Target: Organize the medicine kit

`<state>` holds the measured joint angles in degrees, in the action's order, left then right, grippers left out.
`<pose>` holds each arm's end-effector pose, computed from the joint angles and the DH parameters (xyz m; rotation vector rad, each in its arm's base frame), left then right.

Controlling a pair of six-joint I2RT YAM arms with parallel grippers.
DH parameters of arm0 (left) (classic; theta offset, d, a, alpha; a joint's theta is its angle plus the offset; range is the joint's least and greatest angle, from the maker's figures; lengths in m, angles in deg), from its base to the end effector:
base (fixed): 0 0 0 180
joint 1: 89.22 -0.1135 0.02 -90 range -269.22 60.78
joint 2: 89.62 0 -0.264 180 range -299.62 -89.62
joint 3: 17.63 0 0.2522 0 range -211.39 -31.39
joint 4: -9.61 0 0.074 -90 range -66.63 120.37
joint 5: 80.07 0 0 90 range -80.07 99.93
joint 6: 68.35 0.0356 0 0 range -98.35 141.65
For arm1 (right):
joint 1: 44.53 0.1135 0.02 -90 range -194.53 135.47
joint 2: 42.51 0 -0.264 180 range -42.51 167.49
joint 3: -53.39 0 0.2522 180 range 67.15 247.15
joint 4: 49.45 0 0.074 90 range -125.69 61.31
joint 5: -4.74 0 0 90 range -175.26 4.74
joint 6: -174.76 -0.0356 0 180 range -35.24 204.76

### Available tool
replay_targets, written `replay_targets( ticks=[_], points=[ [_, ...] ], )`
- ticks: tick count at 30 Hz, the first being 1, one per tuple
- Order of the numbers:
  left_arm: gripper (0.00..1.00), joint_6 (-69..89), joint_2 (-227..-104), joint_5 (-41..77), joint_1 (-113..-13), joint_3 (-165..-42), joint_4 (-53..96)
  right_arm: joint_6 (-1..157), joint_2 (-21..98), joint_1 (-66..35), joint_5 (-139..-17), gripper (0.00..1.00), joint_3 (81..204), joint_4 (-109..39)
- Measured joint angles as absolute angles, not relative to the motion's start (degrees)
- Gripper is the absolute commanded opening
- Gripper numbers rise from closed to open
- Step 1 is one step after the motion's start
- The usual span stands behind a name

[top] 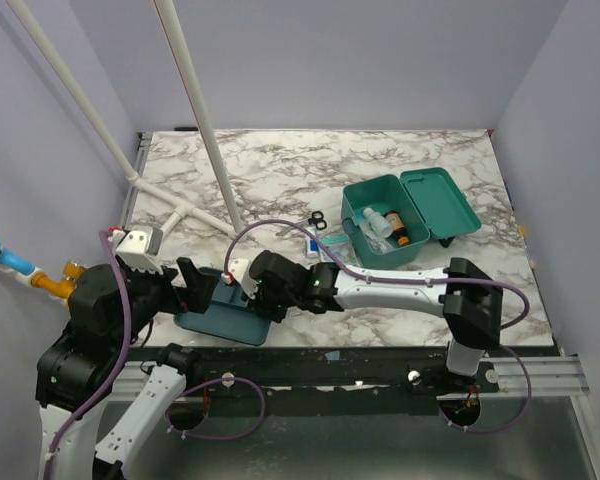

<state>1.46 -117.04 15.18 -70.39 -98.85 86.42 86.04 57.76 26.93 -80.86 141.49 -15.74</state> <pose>0.0324 -0.0145 0.3958 0.0371 2.0092 -0.5307 0.1214 0.3705 0.2415 -1.4986 1.9699 0.6543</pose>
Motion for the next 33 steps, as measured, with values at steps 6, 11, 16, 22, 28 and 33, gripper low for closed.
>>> replay_targets(
  ticks=[6, 11, 16, 22, 28, 33],
  points=[
    [0.98, 0.7, -114.4, 13.2, -70.4, -98.7, 86.5, 85.2, 65.8, 26.8, -80.9, 0.01, 147.0, -22.1],
    [0.99, -0.3, -113.0, 9.1, -70.4, -98.3, 86.5, 83.7, 72.8, 26.8, -81.0, 0.01, 154.7, -26.4],
    [0.98, -1.3, -111.0, 6.3, -70.4, -98.3, 86.4, 81.8, 78.6, 26.8, -81.1, 0.01, 159.7, -28.9],
    [0.99, -2.2, -110.7, 4.5, -70.4, -98.2, 86.4, 80.7, 84.3, 26.8, -81.6, 0.01, 164.0, -30.4],
    [0.99, -2.3, -110.7, 4.3, -70.4, -97.5, 86.2, 82.0, 89.2, 26.8, -82.0, 0.01, 166.7, -31.8],
    [0.99, -2.3, -110.7, 4.1, -70.4, -97.2, 86.1, 84.4, 90.9, 26.8, -82.1, 0.01, 166.7, -31.8]
  ],
)
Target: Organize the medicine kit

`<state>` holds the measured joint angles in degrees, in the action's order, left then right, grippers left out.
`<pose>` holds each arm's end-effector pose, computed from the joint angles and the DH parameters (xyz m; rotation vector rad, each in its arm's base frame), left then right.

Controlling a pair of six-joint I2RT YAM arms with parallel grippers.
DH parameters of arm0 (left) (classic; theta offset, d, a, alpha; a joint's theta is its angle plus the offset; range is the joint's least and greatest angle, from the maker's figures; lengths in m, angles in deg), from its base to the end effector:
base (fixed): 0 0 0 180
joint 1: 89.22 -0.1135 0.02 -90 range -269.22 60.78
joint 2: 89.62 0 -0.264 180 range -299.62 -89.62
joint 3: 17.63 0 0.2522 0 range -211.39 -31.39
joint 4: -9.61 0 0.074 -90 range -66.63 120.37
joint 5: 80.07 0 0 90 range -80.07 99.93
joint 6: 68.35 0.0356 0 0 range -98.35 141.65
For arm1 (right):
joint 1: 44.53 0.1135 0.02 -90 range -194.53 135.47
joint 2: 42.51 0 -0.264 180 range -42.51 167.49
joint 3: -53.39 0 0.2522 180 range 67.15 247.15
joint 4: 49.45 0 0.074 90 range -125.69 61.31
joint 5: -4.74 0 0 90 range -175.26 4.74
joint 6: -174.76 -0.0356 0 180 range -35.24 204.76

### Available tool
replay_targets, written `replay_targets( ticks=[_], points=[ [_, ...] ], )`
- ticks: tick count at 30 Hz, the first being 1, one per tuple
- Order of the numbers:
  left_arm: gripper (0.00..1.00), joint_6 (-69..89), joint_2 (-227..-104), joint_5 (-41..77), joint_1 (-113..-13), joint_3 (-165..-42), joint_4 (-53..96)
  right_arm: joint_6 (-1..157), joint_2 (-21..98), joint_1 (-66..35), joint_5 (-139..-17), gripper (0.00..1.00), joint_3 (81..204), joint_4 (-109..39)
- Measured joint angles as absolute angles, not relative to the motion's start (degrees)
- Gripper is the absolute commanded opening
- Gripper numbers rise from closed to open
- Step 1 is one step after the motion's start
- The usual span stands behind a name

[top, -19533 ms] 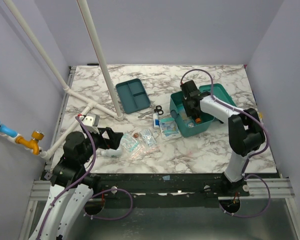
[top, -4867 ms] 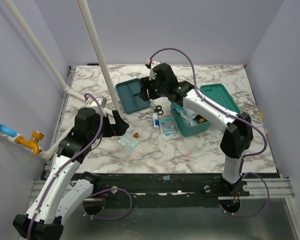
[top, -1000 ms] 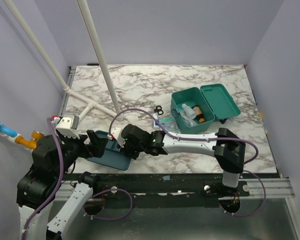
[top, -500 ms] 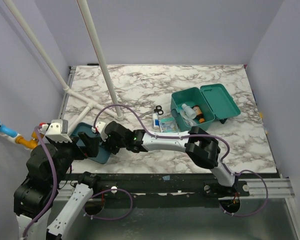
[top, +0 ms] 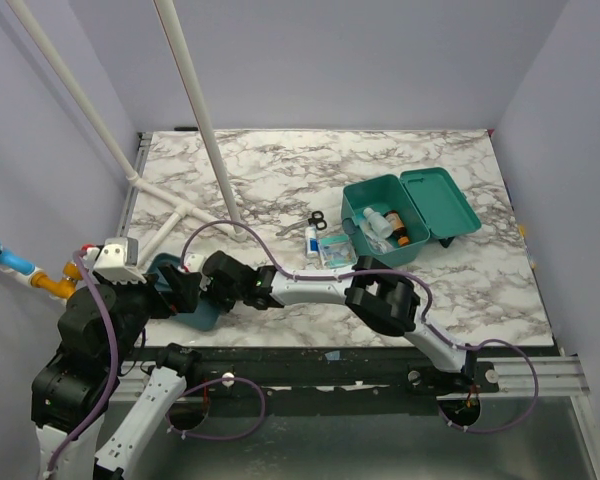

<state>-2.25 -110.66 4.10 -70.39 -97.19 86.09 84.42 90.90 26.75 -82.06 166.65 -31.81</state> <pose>0.0100 0.0004 0.3896 -0.1545 1.8974 -0.4137 0.1665 0.4976 0.1513 -1.3804 1.8824 0.7221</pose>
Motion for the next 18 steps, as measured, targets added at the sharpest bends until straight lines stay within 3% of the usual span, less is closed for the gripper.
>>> replay_targets(
  ticks=[9, 18],
  points=[
    [0.99, -2.2, -110.7, 4.1, -70.4, -96.9, 86.1, 89.8, 90.0, 25.5, -81.7, 0.01, 164.8, -31.7],
    [0.99, -2.2, -110.8, 4.1, -70.4, -96.0, 85.1, 96.1, 80.2, 20.9, -79.5, 0.01, 150.5, -31.1]
  ],
)
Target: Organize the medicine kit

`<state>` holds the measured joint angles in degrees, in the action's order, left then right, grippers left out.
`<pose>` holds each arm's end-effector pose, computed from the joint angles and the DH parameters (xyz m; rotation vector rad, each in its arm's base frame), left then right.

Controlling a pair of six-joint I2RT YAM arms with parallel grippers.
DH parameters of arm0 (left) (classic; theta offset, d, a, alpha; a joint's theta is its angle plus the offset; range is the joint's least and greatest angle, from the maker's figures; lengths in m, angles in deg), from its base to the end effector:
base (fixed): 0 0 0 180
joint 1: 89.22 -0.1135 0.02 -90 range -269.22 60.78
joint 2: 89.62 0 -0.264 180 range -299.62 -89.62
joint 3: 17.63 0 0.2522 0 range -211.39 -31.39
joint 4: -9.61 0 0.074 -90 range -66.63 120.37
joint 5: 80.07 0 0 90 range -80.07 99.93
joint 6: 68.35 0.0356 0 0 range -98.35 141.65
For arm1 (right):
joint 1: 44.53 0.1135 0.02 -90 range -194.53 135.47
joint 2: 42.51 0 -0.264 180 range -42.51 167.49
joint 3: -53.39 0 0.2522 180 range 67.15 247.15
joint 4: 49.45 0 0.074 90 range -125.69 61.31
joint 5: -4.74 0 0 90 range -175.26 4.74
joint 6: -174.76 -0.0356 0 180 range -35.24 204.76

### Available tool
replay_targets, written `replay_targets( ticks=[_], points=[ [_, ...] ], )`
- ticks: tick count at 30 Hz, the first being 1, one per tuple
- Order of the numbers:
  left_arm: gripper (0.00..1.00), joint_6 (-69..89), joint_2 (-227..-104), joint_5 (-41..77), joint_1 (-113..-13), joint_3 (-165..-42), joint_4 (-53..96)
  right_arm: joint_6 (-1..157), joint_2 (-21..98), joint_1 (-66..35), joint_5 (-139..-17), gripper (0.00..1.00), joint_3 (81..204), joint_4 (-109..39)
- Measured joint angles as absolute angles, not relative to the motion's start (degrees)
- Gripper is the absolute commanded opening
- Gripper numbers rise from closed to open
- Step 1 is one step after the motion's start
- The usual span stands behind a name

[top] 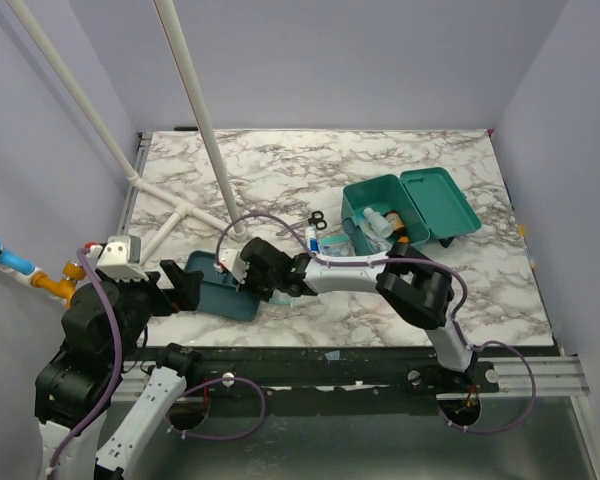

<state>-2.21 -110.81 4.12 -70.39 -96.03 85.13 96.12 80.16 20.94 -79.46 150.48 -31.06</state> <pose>0.0147 -0.0012 0.3866 -0.1536 1.9036 -0.4116 0.1913 0.4279 0.1509 -1.5370 1.8548 0.5740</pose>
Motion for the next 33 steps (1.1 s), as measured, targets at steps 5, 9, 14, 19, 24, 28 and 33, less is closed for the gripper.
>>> replay_targets(
  ticks=[5, 9, 14, 19, 24, 28, 33],
  points=[
    [0.99, -2.2, -110.9, 4.1, -70.4, -95.2, 84.2, 101.1, 74.3, 19.1, -77.9, 0.01, 142.8, -29.8],
    [0.99, -2.2, -111.1, 4.2, -70.4, -94.5, 83.1, 105.5, 69.8, 17.8, -76.7, 0.01, 137.4, -28.1],
    [0.98, -2.2, -111.4, 4.8, -70.4, -92.6, 81.8, 110.6, 64.4, 16.4, -76.0, 0.01, 131.6, -25.0],
    [0.98, -2.2, -112.0, 5.5, -70.4, -90.3, 80.7, 113.7, 61.9, 15.7, -75.9, 0.07, 130.4, -19.7],
    [0.98, -2.2, -113.0, 6.6, -70.4, -88.5, 79.2, 112.9, 60.1, 15.7, -76.8, 0.39, 130.2, -16.1],
    [0.99, -2.2, -114.5, 7.6, -70.4, -87.8, 78.3, 110.5, 57.4, 15.7, -78.6, 0.55, 130.4, -14.5],
    [0.99, -2.2, -115.2, 8.4, -70.4, -87.0, 77.2, 104.8, 50.6, 15.7, -83.2, 0.59, 130.5, -14.3]
  ],
)
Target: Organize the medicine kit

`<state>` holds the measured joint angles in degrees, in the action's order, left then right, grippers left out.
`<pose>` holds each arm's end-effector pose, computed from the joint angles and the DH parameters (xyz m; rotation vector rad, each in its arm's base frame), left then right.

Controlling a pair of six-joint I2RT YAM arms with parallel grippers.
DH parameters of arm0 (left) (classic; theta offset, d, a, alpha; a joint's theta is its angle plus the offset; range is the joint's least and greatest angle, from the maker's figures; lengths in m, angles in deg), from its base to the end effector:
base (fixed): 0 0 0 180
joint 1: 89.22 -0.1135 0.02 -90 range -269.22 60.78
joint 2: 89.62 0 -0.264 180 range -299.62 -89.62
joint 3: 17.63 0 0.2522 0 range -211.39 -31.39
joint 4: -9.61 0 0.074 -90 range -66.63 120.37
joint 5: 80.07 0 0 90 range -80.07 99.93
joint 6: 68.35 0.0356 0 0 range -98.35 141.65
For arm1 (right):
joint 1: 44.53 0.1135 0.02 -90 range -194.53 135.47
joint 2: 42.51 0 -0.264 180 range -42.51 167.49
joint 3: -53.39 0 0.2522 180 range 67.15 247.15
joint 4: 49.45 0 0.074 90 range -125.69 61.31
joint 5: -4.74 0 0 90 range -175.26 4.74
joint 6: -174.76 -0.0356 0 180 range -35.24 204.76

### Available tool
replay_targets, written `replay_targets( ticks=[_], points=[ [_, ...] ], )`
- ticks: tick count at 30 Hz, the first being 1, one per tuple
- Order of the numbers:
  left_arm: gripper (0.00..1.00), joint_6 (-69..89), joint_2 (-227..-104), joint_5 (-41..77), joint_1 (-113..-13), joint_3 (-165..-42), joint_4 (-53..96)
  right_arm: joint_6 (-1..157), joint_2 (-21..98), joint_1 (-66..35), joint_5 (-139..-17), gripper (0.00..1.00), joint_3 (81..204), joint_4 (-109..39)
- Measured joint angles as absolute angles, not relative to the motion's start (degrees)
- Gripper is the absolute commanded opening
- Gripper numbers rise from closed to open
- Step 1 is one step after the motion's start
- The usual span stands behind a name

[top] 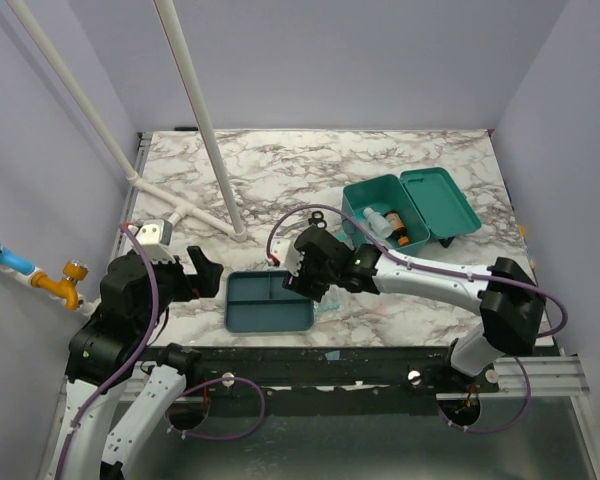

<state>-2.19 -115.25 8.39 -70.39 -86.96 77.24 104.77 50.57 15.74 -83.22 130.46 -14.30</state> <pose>0.0613 -0.0199 0.3575 -0.1058 2.0142 -0.4519 0.1702 0.3005 0.2222 -1.6205 1.8974 0.3444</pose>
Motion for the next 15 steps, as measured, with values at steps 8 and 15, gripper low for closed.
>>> replay_targets(
  ticks=[8, 15],
  points=[
    [0.99, -2.1, -115.3, 8.6, -70.4, -85.7, 76.9, 86.5, 45.7, 15.7, -95.1, 0.57, 129.8, -9.2],
    [0.98, -1.9, -115.7, 9.6, -70.4, -84.9, 76.1, 66.2, 41.2, 15.7, -101.6, 0.53, 121.6, -6.0]
  ],
)
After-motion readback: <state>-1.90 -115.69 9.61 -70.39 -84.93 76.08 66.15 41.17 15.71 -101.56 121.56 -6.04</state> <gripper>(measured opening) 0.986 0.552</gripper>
